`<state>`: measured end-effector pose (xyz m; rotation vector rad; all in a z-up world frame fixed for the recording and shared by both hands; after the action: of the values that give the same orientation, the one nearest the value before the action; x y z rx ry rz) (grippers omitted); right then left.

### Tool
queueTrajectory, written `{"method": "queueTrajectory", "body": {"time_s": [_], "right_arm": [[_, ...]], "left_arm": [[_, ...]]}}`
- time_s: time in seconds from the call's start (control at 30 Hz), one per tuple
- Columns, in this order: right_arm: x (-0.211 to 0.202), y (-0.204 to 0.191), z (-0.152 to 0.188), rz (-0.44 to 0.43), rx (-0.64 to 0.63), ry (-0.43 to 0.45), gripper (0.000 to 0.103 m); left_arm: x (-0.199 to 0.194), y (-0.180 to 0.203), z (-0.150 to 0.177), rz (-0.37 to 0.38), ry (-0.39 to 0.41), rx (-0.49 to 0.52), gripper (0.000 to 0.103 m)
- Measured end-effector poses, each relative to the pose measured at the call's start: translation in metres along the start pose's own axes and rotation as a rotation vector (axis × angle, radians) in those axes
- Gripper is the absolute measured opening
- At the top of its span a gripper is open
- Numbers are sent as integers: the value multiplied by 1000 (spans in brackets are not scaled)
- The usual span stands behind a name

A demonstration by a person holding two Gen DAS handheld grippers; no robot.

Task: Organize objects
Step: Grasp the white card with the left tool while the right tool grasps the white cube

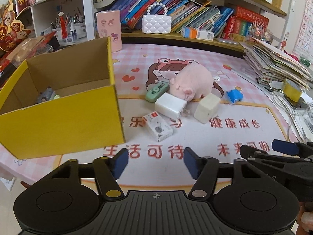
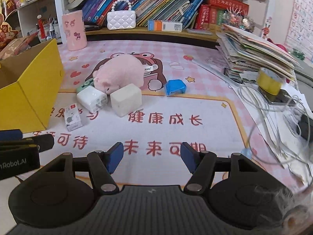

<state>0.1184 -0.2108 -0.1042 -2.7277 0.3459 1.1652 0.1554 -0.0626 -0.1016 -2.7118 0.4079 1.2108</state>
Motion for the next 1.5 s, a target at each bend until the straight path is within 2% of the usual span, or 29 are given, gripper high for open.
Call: {"method": "queueTrajectory", "body": {"time_s": [0.1,0.23,0.5,0.7,0.77,0.8,0.87,1.0,1.07,1.2,1.3,1.37,1.5], "right_arm": [[12,5,-7,-14,-12,-12,62],[28,10,-14,-36,-39,-19,60],[56,10,-23,-96,-104,-39,58],[68,5,-29,-146,-162,-39,59],[70,2,-31,-166,-187,-40,59],[72,1,-31,-172,-197,-40,59],[74,-1,-32,-182,-211,-40,61],[79,-8,-34,-209,-239,-41,65],[81,-15,-33,-232,-260,-45,71],[87,-30,-31,-271,-319,-36,73],[96,-36,-35,-275,-339,-29,69],[103,-39,-39,-278,-345,-31,61],[112,-45,-46,-299,-355,-29,54]], "left_arm": [[14,5,-8,-7,-9,-20,53],[37,9,-20,-53,-12,-30,44],[76,4,-25,-137,-69,-80,42],[93,7,-25,-144,-103,-110,42],[96,6,-25,-159,-99,-114,38],[98,6,-27,-166,-96,-114,34],[100,4,-29,-166,-88,-123,28],[95,1,-29,-131,-88,-157,28],[85,3,-32,-109,-70,-142,28],[64,5,-38,-77,-37,-112,28],[55,7,-37,-68,-32,-98,28],[52,7,-34,-64,-38,-101,28],[49,6,-27,-59,-50,-105,28]]}}
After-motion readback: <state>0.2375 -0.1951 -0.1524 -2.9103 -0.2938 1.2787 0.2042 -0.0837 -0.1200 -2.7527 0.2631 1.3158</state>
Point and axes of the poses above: each gripper's, at about its wrist camera, not at the fingertips, and x roughly the way its jaws point, y to its right, z to its underside, the point moved 10 cm from there along x, roughly the way its jaws point, and after that the axes turned 6 degrees about x, right-handed, at the moved point
